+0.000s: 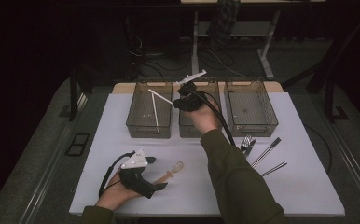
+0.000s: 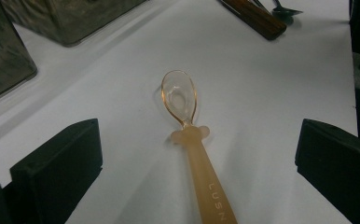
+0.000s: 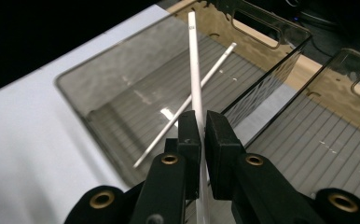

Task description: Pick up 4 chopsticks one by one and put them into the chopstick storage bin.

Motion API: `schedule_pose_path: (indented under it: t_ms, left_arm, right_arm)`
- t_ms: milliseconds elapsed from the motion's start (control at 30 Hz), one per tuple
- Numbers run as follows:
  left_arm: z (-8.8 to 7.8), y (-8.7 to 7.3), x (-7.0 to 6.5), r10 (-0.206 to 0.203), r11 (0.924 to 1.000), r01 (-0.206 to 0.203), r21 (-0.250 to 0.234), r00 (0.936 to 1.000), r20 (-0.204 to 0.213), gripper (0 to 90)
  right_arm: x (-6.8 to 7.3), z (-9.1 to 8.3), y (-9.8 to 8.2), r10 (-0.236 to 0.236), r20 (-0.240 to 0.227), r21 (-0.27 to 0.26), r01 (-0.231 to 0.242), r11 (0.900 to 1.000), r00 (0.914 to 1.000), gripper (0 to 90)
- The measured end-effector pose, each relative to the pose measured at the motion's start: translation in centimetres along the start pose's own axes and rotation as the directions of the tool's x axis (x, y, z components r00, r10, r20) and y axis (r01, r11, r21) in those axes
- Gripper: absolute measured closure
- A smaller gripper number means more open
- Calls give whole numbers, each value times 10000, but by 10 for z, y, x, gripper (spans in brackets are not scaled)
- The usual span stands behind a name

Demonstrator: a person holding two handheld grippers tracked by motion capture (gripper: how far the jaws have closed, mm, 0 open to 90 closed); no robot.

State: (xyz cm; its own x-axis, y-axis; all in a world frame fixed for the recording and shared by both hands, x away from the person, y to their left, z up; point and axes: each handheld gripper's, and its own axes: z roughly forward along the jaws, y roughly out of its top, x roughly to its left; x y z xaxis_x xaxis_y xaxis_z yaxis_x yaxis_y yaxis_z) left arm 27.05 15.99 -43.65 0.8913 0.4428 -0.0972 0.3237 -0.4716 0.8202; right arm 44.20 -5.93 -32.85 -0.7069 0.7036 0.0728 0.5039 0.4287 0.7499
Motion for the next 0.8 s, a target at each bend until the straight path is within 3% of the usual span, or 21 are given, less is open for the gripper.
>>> schedule_pose_path:
  t_ms: [367,800]
  left_arm:
    - [0,0,1,-116,9999,116,-80,9999,93,0]
    - [0,0,2,-227,9996,230,-143,9995,202,0]
  right_arm:
    - [2,42,23,197,307,383,-208,9990,9993,850]
    - [6,79,30,833,246,482,-844,9953,9962,849]
